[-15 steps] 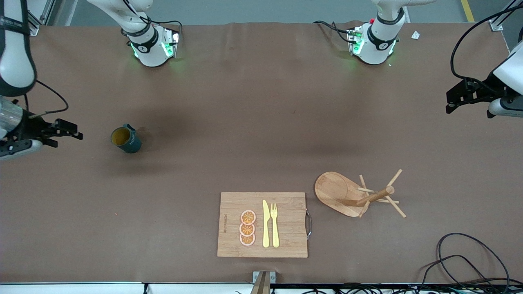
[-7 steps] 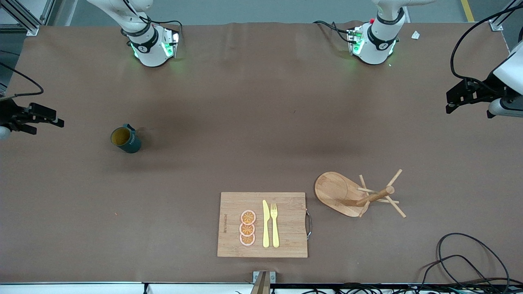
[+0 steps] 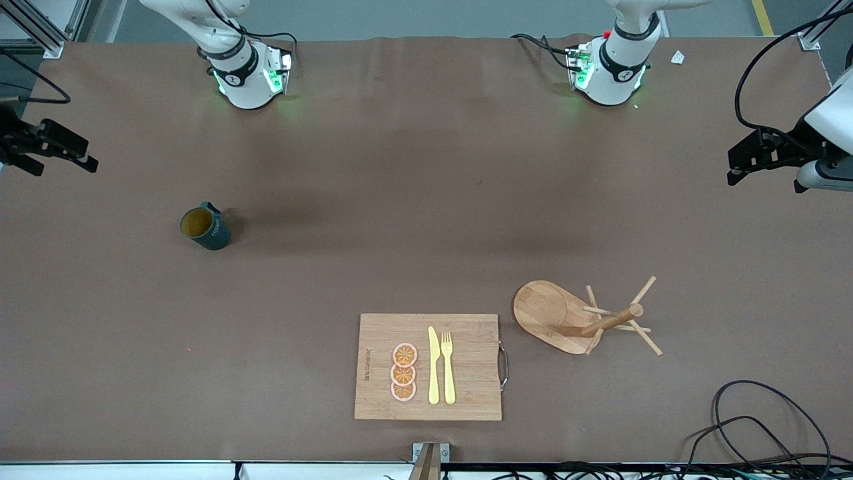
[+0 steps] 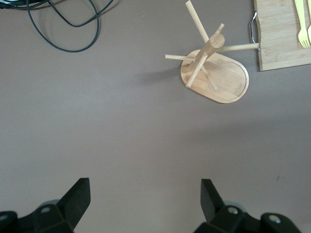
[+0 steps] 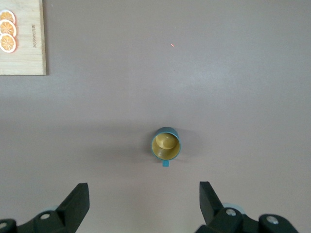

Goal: Transfer cup from left to right arm and place

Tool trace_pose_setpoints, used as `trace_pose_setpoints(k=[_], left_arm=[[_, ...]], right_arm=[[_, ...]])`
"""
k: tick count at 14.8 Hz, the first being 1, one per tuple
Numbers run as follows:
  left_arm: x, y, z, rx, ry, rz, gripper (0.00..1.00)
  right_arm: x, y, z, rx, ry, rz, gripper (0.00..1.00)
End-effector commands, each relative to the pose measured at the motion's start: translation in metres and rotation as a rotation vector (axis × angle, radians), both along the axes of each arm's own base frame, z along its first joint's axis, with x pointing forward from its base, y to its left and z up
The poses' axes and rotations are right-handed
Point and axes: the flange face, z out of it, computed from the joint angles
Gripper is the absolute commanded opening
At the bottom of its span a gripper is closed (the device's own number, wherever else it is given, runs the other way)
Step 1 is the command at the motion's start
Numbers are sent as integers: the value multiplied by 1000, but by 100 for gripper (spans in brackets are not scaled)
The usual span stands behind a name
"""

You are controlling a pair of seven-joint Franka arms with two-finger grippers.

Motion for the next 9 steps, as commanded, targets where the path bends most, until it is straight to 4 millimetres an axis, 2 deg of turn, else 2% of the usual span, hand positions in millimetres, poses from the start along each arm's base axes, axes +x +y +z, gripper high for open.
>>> trace_pose_setpoints(k=[1, 3, 4, 7, 9], left_arm=[[-4, 1, 3, -10, 4, 10, 100], [-4, 1, 3, -10, 4, 10, 100], [-4, 1, 3, -10, 4, 10, 100], [-4, 1, 3, -10, 4, 10, 100], [-4, 1, 3, -10, 4, 10, 100]], right_arm=[[-5, 26, 14, -29, -18, -20, 100], [-5, 52, 22, -79, -28, 10, 100], [-5, 59, 26, -85, -34, 19, 100], [-4, 67, 24, -83, -29, 4, 100], [-7, 64, 23, -83, -12, 0, 100]])
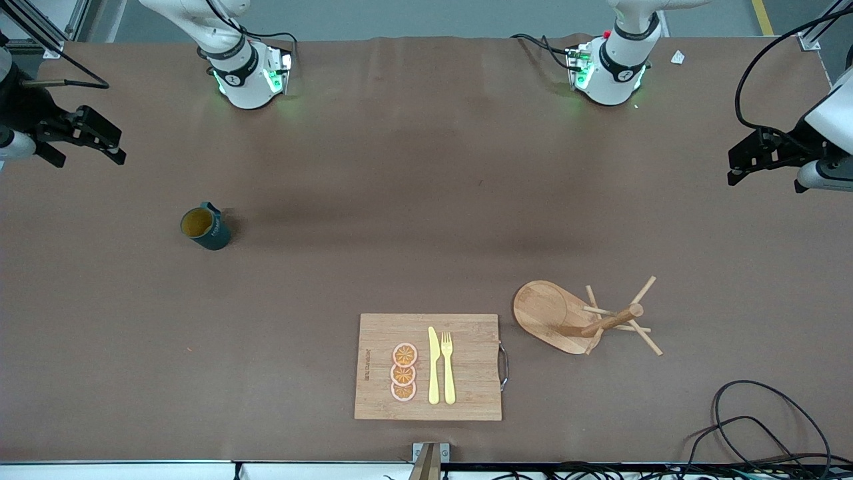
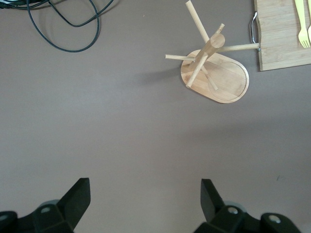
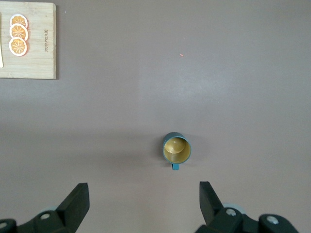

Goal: Transfer cup from left to right arm and place

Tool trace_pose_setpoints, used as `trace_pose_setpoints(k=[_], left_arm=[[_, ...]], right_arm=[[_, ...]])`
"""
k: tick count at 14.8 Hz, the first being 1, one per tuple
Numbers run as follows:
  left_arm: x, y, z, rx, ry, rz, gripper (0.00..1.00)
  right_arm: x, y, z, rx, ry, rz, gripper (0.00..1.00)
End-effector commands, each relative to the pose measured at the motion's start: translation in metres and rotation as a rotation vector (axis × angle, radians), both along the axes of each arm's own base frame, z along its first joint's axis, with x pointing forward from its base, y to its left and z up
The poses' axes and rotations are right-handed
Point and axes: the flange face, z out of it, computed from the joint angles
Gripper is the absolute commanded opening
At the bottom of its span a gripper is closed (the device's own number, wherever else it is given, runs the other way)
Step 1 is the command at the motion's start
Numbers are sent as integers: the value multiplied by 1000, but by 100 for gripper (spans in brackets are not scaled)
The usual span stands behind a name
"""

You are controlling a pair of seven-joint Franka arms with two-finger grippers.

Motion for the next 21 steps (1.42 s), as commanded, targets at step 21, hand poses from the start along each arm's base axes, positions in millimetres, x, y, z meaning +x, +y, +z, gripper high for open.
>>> trace_pose_setpoints(k=[21], left_arm=[[-1, 2, -1, -8, 9, 14, 100]], right_arm=[[11, -24, 14, 11, 17, -49, 100]])
